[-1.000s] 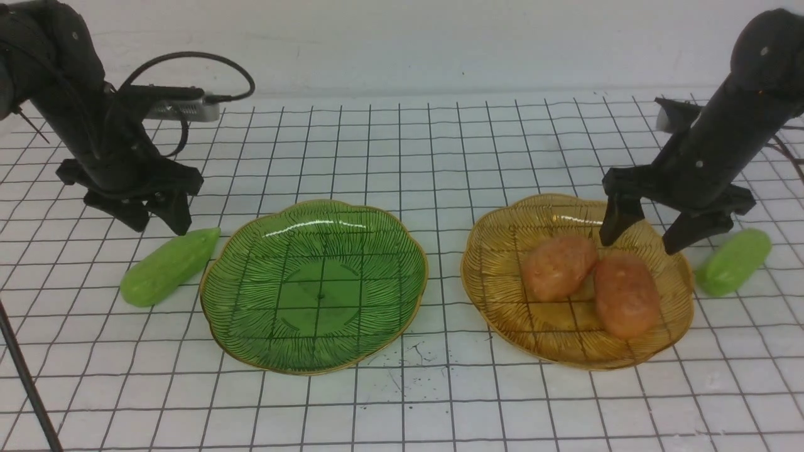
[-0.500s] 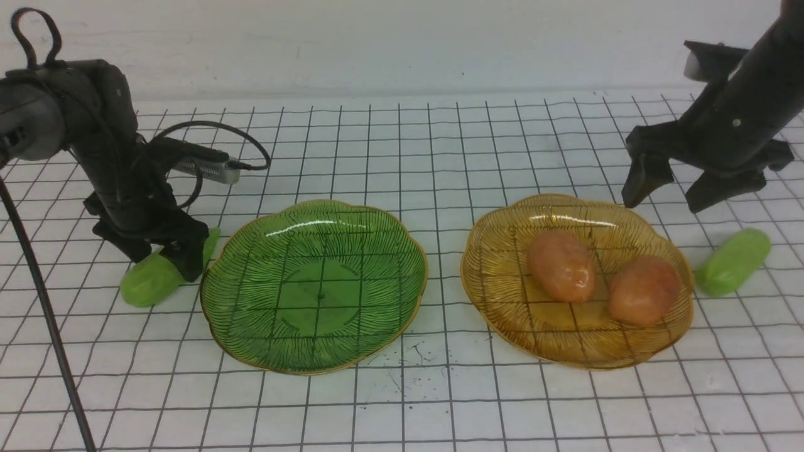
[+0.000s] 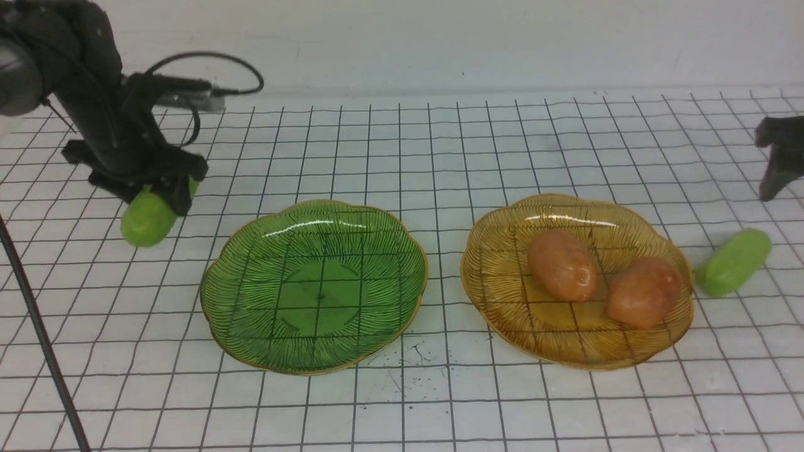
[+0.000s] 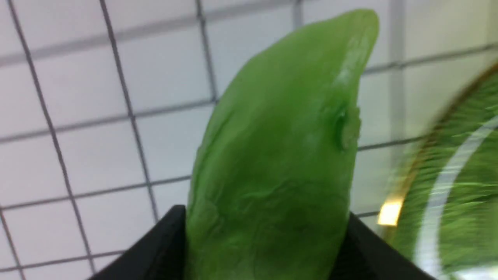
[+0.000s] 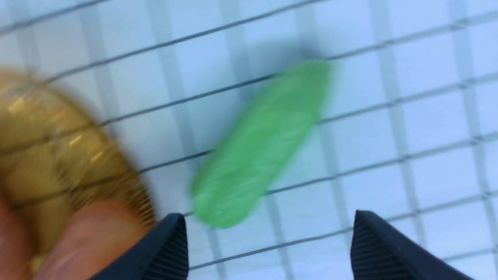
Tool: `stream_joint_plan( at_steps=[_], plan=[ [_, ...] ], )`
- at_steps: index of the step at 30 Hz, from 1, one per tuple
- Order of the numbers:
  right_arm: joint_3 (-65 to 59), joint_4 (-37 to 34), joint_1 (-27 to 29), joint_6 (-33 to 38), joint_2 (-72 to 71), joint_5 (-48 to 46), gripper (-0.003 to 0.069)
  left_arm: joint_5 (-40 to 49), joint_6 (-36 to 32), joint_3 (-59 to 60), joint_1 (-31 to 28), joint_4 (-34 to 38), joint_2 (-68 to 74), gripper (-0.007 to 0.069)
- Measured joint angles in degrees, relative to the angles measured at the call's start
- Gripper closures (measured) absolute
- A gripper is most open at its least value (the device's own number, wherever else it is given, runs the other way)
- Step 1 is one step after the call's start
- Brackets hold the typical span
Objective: Put different types of vegetables on the plate.
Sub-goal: 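Put the green cucumber next to the left plate into that plate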
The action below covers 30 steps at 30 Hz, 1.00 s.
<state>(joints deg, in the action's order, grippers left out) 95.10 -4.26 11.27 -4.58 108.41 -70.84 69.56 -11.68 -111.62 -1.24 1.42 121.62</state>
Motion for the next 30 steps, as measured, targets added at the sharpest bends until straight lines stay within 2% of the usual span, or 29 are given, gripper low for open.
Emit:
stream_joint_plan(
  at_steps=[2,7,14,19,24,27,30],
  plan=[
    [0.0,-0.1,2.4,-0.8,0.0,0.0,0.0153,0.7,-0.6,-0.5,3.3,2.8,-3.1,0.0239],
    [0.0,-2.6,3.6,-1.0,2.0,0.0,0.0153,0.8,-1.0,-0.3,10.5,5.3,-5.0,0.0239],
    [0.0,-11.2,3.6,-1.0,8.8,0.6,0.0153,1.0,-1.0,2.1,19.1,0.5,-2.9,0.0239],
    [0.0,-12.2,3.6,-1.0,12.3,2.1,0.0153,1.0,-0.2,2.3,20.6,-1.1,0.4,0.0225],
    [0.2,-13.0,3.6,-1.0,14.3,3.1,0.0153,0.9,3.2,2.4,20.8,-3.8,2.6,0.0062],
    [0.4,-13.9,3.6,-0.9,15.0,3.9,0.0156,0.9,4.3,2.4,20.8,-5.6,2.5,0.0001],
    [0.4,-13.4,3.6,-0.4,15.6,4.5,0.0199,0.9,4.7,2.4,20.8,-6.7,1.4,0.0036]
  ],
)
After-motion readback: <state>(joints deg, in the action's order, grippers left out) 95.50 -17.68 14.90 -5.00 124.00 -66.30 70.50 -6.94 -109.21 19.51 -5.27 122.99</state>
